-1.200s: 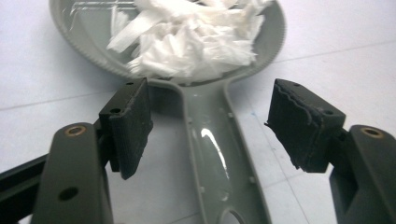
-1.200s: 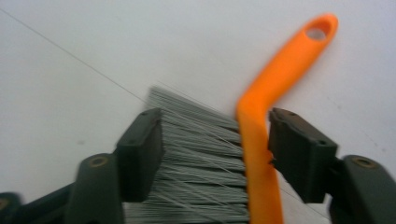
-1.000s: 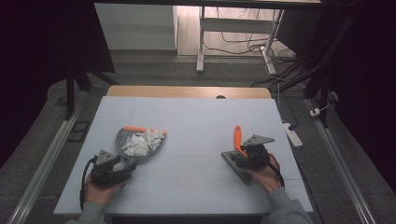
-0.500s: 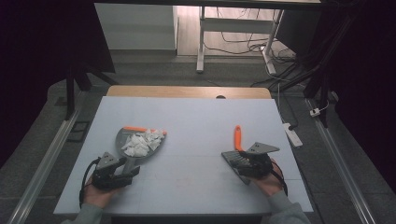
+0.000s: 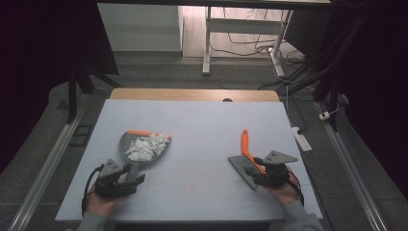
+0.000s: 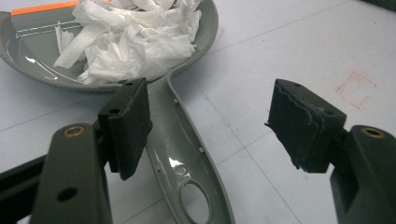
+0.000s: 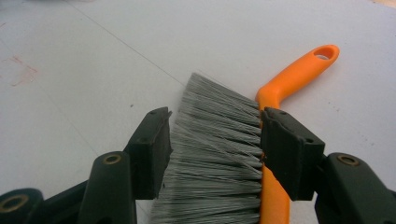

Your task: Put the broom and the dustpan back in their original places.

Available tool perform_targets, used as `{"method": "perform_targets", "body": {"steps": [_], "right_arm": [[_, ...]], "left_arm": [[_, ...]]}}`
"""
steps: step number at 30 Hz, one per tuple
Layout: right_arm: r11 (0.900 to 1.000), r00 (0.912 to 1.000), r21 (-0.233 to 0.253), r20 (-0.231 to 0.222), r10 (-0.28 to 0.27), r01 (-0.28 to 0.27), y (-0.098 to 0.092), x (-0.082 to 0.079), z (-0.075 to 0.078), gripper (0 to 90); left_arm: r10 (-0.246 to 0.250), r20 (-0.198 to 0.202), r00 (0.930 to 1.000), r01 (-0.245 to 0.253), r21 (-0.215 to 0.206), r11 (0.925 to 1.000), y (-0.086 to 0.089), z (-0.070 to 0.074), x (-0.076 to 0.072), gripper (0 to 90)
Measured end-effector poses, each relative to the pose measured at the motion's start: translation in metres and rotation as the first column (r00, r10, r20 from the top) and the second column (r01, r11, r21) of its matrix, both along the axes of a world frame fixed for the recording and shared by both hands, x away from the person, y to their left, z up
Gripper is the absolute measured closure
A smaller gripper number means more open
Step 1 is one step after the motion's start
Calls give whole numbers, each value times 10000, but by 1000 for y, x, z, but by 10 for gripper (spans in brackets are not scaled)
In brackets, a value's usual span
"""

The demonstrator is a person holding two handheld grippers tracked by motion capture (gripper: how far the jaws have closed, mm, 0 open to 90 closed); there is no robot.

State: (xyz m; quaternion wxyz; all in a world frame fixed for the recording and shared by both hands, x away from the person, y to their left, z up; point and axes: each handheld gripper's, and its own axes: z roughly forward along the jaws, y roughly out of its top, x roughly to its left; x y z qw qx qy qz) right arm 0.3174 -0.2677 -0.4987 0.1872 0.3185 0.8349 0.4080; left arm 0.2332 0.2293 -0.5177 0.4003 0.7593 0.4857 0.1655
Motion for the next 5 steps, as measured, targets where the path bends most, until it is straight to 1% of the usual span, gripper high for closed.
{"method": "perform_targets", "body": {"steps": [2,5], "right_arm": [[10000,9999,49,-117,65,-64,0,1,-1,432],[9999,9999,98,-107,106,-105,1,0,-1,430]], "left_arm": [[-6,-12,10000,6,-15,10000,0,0,0,309],[-20,-10,10000,20,-15,10000,1,0,0,307]]}}
